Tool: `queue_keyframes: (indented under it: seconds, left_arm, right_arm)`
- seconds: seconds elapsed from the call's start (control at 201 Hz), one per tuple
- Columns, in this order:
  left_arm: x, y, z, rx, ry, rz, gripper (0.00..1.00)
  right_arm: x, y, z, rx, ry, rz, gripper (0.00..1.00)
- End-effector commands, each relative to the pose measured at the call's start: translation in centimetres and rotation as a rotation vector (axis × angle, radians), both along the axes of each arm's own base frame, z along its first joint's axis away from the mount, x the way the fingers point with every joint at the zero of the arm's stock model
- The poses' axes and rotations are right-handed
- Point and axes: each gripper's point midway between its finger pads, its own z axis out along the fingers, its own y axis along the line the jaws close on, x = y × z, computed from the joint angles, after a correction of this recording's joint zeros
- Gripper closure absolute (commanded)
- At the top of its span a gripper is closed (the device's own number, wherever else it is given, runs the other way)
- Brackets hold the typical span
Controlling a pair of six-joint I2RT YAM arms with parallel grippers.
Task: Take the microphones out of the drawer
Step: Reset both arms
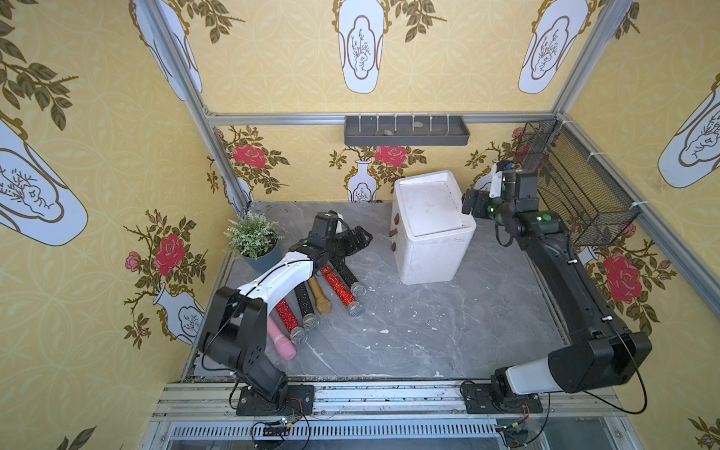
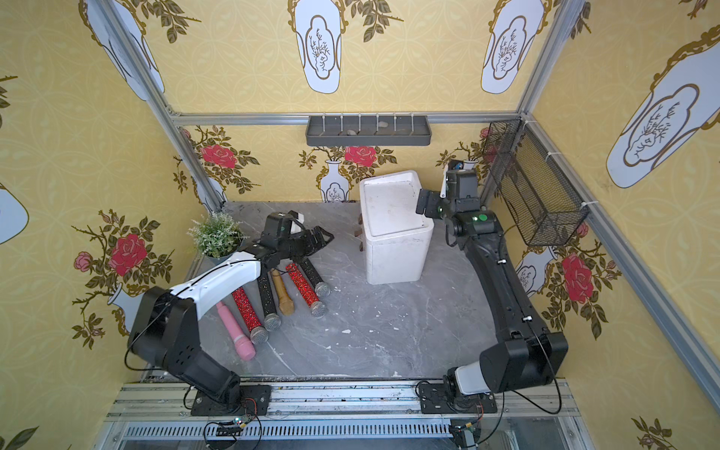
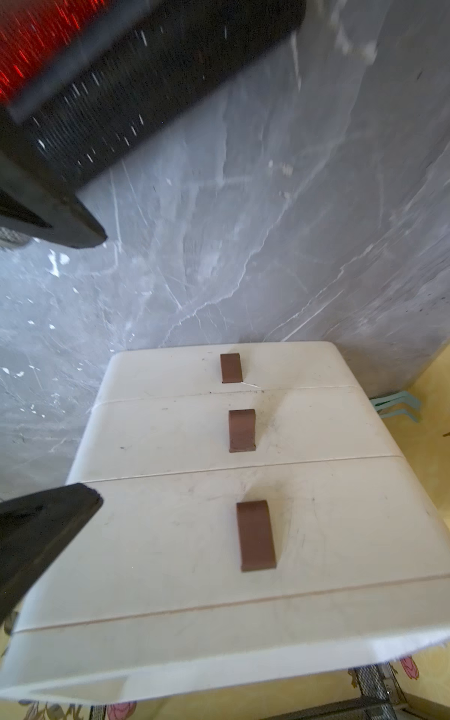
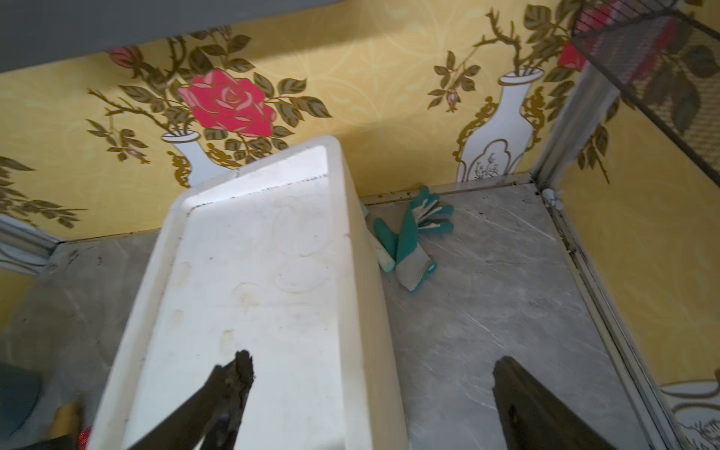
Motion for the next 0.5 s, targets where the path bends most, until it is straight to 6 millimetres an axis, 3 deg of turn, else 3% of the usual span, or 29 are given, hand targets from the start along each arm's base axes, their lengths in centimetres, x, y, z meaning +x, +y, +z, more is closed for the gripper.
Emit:
queue_keyframes:
  seconds: [0.0,0.124,0.239,0.363,0.493]
  left_arm:
    - [-3.0,5.7,-1.0,0.281,0.006,0.051,0.00]
    - [-5.6,11.3,0.7,0.455,-0.049,0.166,0.00]
    - [-7.8,15.9,1.1,0.565,-0.089,0.294,0.00]
    - [-9.3,18.9,1.1,0.553,-0.124,0.396,0.00]
    - [-10.1,20.8,0.4,0.528,-0.131,0.469,0.00]
  right_arm:
    - [-1.3,-3.7,-2.5,-0.048,0.004,-0.202,0.02]
    - [-3.6,-6.7,-6.4,-0.062,0.029,-0.356,0.02]
    - [-5.3,-8.1,-8.6,-0.076,0.011,-0.423,0.02]
    - [-5.5,-7.2,-8.4,-0.039,-0.041,-0.346,0.02]
    - [-4.9,-5.4,-6.2,-0.001,-0.080,-0.242,0.02]
